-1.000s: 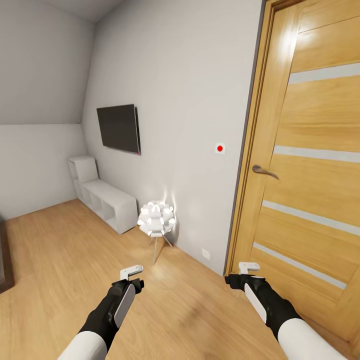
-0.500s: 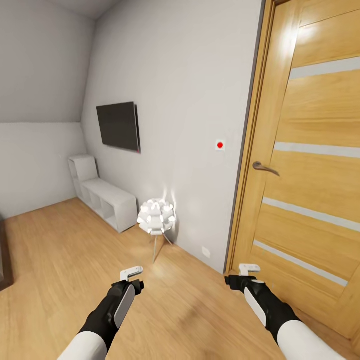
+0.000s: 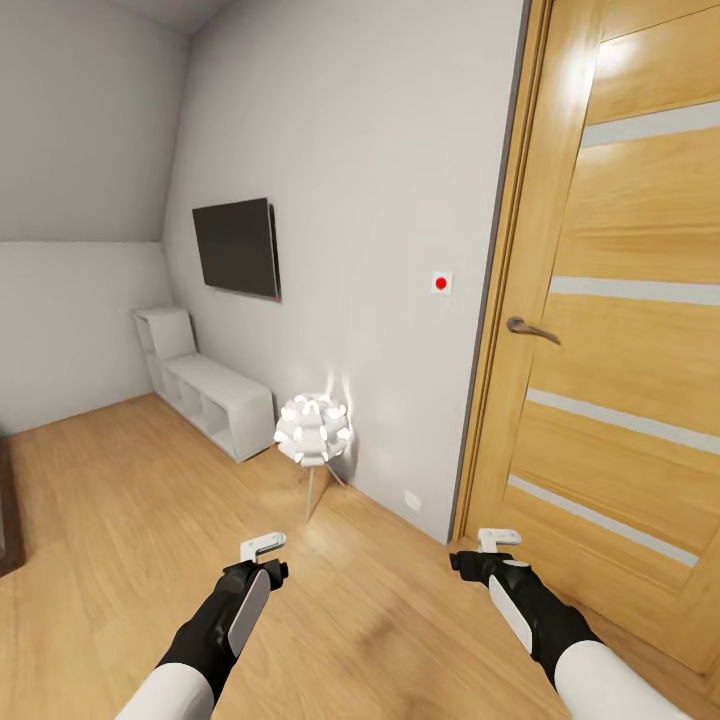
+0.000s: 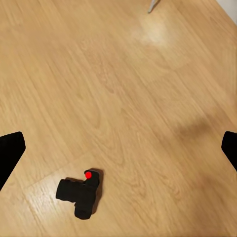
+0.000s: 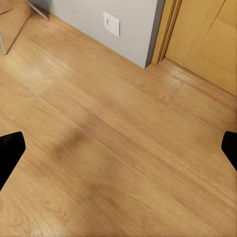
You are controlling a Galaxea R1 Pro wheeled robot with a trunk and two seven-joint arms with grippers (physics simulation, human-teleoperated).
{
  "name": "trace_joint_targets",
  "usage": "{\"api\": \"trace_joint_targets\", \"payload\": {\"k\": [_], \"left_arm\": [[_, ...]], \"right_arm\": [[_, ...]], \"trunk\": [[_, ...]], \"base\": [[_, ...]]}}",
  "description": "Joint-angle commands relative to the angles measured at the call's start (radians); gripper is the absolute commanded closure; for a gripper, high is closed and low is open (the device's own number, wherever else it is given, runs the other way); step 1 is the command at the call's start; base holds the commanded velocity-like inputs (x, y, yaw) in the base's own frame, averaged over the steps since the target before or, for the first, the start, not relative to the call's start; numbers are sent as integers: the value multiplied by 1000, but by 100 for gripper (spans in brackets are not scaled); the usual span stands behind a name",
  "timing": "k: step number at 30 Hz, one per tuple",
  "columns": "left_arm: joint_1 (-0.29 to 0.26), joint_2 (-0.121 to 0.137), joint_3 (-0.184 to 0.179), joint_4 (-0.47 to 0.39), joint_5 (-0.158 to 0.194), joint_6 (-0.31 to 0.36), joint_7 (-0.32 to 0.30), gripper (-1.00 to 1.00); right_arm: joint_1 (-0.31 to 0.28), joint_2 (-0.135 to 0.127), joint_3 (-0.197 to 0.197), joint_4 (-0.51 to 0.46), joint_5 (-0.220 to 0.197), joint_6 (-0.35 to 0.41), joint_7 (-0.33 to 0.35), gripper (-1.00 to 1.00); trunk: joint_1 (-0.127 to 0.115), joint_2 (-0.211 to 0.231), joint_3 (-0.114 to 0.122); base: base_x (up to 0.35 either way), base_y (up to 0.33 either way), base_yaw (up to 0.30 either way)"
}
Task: Attach the digital camera to the camera tripod in the bedroom.
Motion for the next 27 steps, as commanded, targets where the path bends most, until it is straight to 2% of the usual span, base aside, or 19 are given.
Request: {"api": "trace_joint_targets", "payload": {"k": [1,27], "left_arm": [[0,-1,2,-2,10,2,6,-100],[0,-1,0,-9,9,2,6,-100]], "right_arm": [[-1,-2,8,-2,-10,5,-9,-100],[-1,-4,10,-8,-7,14,-8,-100]], "trunk": [[4,-8,-4],[104,-190,-86]], "base": [[0,0,0],[0,0,0]]}}
